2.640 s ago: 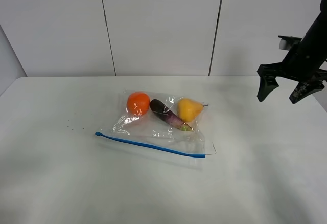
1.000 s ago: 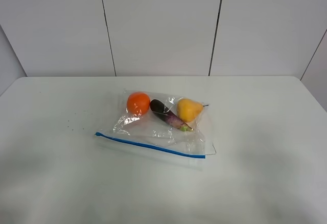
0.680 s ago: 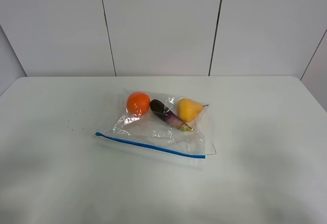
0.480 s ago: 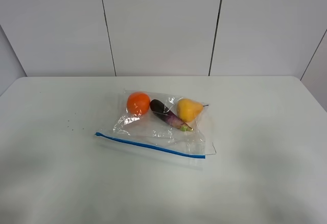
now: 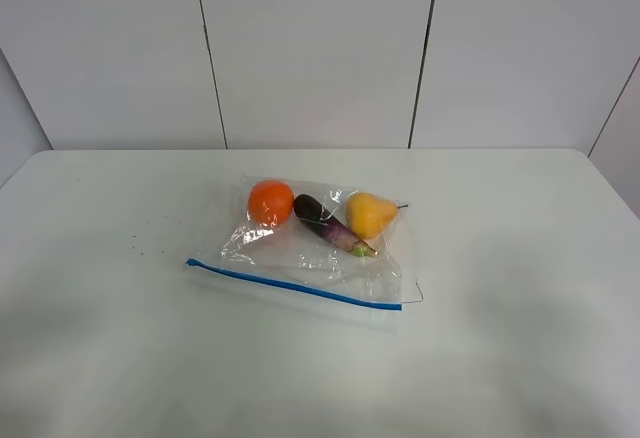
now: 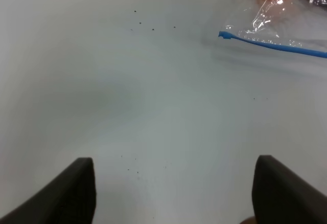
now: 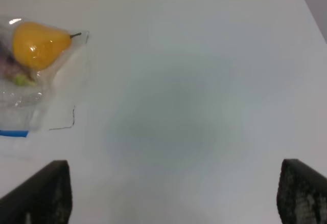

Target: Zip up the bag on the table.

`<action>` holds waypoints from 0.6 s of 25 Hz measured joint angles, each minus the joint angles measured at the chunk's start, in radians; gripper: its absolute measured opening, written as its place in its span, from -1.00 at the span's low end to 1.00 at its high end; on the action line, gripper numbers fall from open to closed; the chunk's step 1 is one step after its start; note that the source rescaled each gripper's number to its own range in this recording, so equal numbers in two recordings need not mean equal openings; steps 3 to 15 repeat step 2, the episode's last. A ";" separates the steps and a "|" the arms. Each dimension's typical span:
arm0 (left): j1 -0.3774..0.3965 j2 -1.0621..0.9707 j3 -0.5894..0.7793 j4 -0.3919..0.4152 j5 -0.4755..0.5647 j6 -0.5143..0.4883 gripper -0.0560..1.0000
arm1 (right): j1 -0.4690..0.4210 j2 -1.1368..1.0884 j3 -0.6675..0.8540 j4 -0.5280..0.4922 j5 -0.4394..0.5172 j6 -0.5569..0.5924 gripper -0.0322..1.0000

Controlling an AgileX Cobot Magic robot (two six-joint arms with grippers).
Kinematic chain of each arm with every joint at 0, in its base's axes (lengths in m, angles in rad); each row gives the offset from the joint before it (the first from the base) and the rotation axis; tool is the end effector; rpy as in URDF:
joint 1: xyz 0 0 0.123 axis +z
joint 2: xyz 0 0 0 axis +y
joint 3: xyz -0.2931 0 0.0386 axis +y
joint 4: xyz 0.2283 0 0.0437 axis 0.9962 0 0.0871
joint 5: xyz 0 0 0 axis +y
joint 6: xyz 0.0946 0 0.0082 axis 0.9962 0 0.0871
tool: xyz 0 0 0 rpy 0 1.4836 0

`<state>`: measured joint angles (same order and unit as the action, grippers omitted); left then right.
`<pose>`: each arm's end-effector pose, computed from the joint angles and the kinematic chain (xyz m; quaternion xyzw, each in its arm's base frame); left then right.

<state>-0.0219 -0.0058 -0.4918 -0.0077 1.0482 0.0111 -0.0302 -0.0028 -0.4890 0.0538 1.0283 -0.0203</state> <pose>-0.0287 0.0000 0.2648 0.0142 0.8505 -0.0067 0.5258 -0.0270 0.0052 0.2659 0.0037 0.8465 0.0135 0.5321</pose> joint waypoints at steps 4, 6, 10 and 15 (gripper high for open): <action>0.000 0.000 0.000 0.000 0.000 0.000 0.85 | 0.000 0.000 0.000 0.000 0.000 0.000 0.99; 0.000 0.000 0.000 0.000 0.000 0.000 0.85 | 0.000 0.000 0.000 0.000 0.000 0.000 0.99; 0.000 0.000 0.000 0.000 0.000 0.000 0.85 | 0.000 0.000 0.000 0.000 0.000 0.000 0.99; 0.000 0.000 0.000 0.000 0.000 0.000 0.85 | 0.000 0.000 0.000 0.000 0.000 0.000 0.99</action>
